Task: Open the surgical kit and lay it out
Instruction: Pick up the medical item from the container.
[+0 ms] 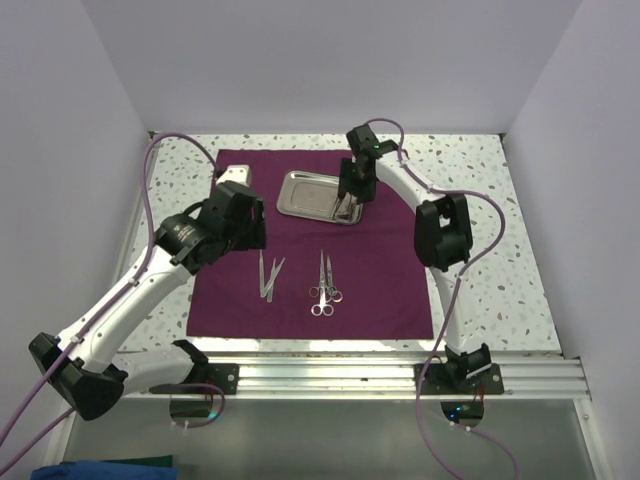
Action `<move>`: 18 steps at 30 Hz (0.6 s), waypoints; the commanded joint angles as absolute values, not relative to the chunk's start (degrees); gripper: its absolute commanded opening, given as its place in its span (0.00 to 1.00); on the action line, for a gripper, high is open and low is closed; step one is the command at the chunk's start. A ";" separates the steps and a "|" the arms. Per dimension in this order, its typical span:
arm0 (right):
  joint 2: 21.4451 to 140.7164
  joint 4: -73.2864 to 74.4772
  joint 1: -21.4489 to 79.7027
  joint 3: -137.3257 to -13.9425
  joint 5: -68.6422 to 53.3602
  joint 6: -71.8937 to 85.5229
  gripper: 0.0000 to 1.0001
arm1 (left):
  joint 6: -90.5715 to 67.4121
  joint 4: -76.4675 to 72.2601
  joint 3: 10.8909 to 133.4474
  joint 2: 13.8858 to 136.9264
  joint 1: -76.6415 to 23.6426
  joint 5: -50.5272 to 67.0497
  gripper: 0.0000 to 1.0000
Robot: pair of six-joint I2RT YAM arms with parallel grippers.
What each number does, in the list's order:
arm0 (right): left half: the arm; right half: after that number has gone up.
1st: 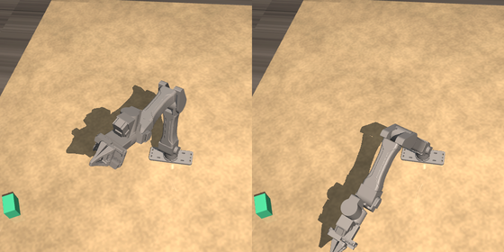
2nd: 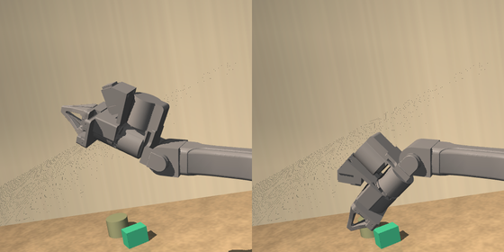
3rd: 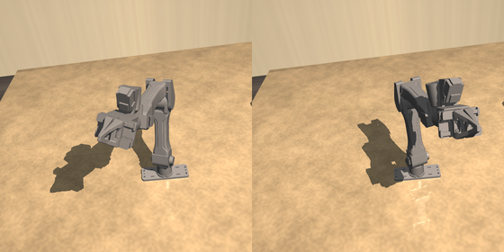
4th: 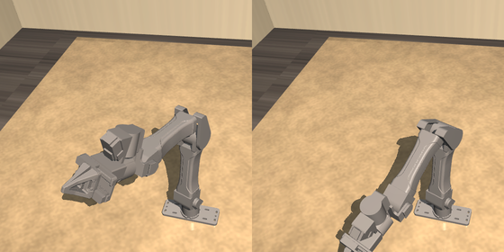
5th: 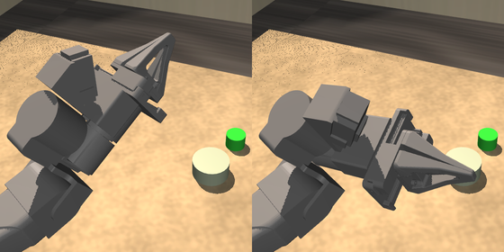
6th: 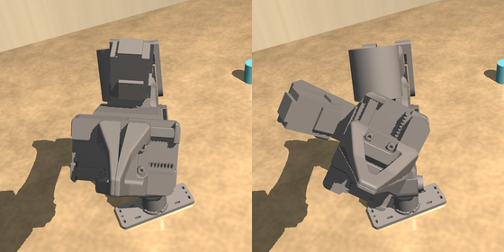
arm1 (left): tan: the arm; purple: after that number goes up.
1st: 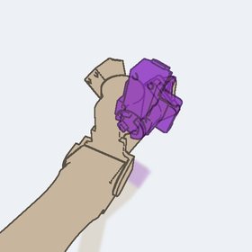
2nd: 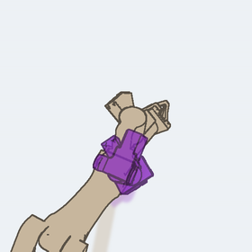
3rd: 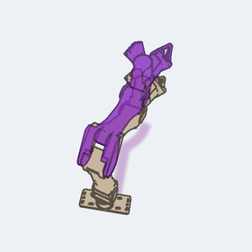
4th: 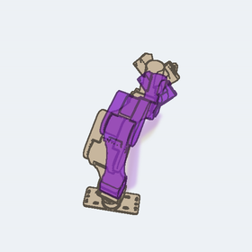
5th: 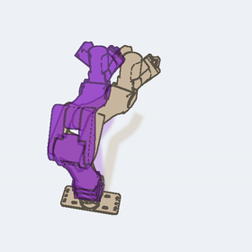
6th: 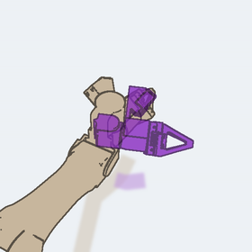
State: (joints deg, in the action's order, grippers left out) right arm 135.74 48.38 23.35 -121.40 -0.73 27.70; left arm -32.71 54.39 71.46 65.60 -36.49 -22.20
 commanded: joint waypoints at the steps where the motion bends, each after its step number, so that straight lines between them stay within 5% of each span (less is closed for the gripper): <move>1: 137.37 48.08 23.47 -123.92 1.32 28.48 0.57 | -29.01 53.17 72.07 66.62 -35.16 -21.53 0.71; 10: 141.68 48.86 23.73 -126.03 4.65 28.13 0.56 | -26.63 52.82 71.37 66.62 -33.93 -21.62 0.71; 18: 144.75 54.31 26.01 -128.85 13.18 26.10 0.40 | -25.23 52.56 71.37 67.32 -32.70 -21.62 0.71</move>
State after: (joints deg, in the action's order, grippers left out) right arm 142.50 50.13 25.04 -127.83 7.31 27.27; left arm -27.16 54.19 71.46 67.09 -33.47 -21.63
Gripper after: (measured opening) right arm 0.417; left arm 0.711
